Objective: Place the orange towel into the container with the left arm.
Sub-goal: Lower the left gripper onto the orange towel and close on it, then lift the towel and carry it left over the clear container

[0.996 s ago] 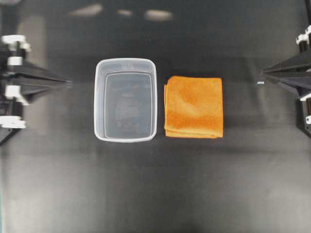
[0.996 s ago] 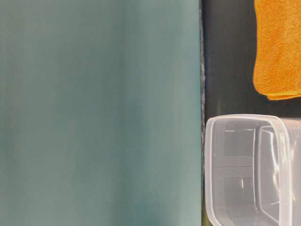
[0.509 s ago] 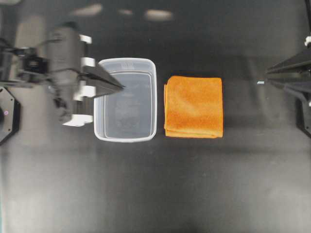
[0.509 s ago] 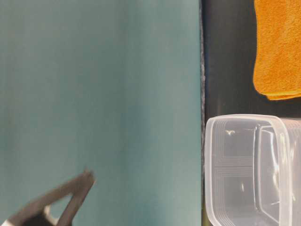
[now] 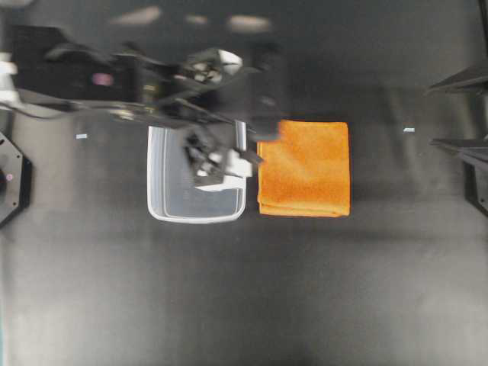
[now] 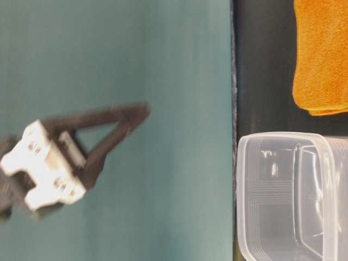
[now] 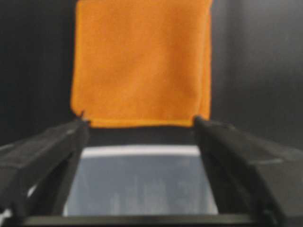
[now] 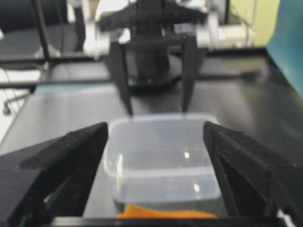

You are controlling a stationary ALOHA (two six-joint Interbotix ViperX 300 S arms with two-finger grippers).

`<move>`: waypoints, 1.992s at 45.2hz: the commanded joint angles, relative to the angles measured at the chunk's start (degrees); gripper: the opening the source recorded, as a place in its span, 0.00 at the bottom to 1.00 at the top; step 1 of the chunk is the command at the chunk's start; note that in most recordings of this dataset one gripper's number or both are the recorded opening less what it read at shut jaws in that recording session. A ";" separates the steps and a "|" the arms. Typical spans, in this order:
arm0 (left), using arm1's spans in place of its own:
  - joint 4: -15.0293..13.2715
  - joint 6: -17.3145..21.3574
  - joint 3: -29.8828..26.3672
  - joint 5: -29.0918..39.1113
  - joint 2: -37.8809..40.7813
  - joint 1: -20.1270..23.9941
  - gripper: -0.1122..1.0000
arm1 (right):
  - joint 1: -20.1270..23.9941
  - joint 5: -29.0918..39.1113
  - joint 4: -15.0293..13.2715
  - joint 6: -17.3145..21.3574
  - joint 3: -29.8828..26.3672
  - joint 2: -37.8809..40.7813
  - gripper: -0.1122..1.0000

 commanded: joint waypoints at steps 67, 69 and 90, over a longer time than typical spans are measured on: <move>0.18 4.83 -17.23 2.29 24.35 -1.58 0.15 | 1.32 -1.41 0.09 0.35 -1.58 -5.71 0.79; 0.18 4.92 -17.75 3.25 22.94 -1.58 0.15 | 1.32 -1.49 0.09 0.35 -1.58 -5.71 0.79; 0.18 4.92 -13.36 23.29 1.41 -0.53 0.15 | 1.32 -1.49 0.09 0.70 -1.58 -5.80 0.79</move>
